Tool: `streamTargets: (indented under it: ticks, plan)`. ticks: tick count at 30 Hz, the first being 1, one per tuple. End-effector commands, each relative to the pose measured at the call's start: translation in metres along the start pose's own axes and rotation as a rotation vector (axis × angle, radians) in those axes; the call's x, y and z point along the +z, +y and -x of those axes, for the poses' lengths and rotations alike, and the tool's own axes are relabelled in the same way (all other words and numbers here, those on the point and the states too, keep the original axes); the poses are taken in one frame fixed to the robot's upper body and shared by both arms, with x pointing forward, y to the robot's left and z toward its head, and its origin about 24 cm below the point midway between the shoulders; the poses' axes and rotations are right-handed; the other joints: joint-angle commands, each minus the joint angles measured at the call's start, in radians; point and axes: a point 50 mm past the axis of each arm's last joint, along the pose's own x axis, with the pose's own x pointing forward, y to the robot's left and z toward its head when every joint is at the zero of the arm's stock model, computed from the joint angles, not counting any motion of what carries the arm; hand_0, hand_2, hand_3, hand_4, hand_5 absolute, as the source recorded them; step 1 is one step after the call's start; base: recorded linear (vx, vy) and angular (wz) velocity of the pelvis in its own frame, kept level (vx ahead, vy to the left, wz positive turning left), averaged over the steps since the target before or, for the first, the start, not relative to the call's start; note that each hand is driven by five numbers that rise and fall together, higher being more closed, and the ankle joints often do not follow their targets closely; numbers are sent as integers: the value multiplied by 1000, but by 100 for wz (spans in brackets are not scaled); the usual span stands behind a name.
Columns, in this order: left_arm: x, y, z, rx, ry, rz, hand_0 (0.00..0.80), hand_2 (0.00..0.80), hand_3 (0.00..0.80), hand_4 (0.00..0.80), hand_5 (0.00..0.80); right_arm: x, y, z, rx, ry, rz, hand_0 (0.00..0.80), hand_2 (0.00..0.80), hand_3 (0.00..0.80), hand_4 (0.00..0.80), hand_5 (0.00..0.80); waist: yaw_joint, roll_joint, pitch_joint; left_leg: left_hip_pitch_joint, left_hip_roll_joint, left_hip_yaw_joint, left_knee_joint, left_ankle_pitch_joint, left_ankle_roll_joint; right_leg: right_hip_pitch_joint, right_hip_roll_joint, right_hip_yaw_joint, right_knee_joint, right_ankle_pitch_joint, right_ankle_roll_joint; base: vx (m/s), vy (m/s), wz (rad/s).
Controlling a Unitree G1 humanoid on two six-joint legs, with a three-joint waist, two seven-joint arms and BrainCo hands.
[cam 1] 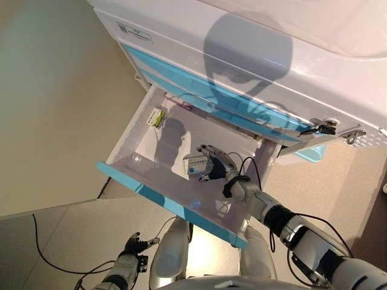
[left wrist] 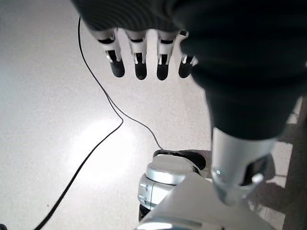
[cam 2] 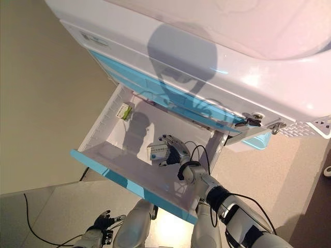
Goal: Open the drawer and pick up the medicine
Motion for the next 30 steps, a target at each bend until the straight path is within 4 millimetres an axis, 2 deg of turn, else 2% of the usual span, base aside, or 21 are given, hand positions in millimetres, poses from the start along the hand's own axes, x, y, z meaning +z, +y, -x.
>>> streamTargets:
  ticks: [1, 4, 5, 6, 7, 8, 14, 23, 30]
  plan:
    - [9, -2, -1, 8, -27, 19, 0, 0, 0, 0, 0, 7, 13, -5, 61, -2, 87, 0, 0, 0, 0, 0, 24, -15, 13, 1, -75, 20, 33, -56, 47, 7, -29, 22, -38, 81, 22, 0, 0, 0]
    - [10, -2, -2, 3, -26, 16, 0, 0, 0, 0, 0, 3, 13, -8, 78, -1, 200, 0, 0, 0, 0, 0, 27, -16, 14, -6, -77, 14, 33, -54, 47, 4, -29, 22, -40, 83, 21, 0, 0, 0]
    - [9, -2, -2, 2, -22, 14, 0, 0, 0, 0, 0, 4, 11, -9, 80, -14, 252, 138, 138, 138, 138, 138, 28, -17, 14, -8, -78, 13, 35, -55, 47, 3, -29, 22, -38, 83, 21, 0, 0, 0]
    - [9, -1, -2, 0, -21, 11, 0, 0, 0, 0, 0, 5, 10, -10, 97, -40, 341, 138, 138, 138, 138, 138, 31, -18, 17, -6, -79, 12, 39, -62, 47, 5, -29, 23, -34, 77, 20, 0, 0, 0]
    - [11, -1, -2, -3, -22, 10, 0, 0, 0, 0, 0, 4, 9, -11, 101, -46, 380, 452, 452, 452, 452, 452, 31, -19, 18, -7, -80, 10, 41, -63, 47, 4, -29, 23, -33, 76, 19, 0, 0, 0]
    - [12, -2, -3, -11, -22, 13, 0, 0, 0, 0, 0, 3, 9, -13, 116, -47, 435, 800, 800, 800, 800, 800, 32, -21, 19, -11, -82, 7, 45, -63, 46, 2, -30, 22, -31, 75, 19, 0, 0, 0]
    - [14, -2, -3, -16, -17, 22, 0, 0, 0, 0, 0, 2, 5, -14, 125, -60, 513, 800, 800, 800, 800, 800, 30, -28, 21, -20, -84, -4, 42, -57, 44, -2, -33, 19, -27, 75, 17, 6, -16, 7]
    - [17, -3, -4, -14, -17, 42, 0, 0, 0, 0, 0, -2, 10, -13, 137, -18, 473, 800, 800, 800, 800, 800, 34, -32, 22, -22, -89, -19, 36, -56, 44, 3, -36, 15, -30, 69, 15, 19, -15, 9]
    - [14, -1, -4, -5, -4, 39, 0, 0, 0, 0, 0, 10, 1, -17, 87, -62, 416, 800, 800, 800, 800, 800, 27, -36, 12, -17, -81, -5, 25, -53, 44, -2, -29, 29, -40, 79, 17, 0, 0, 0]
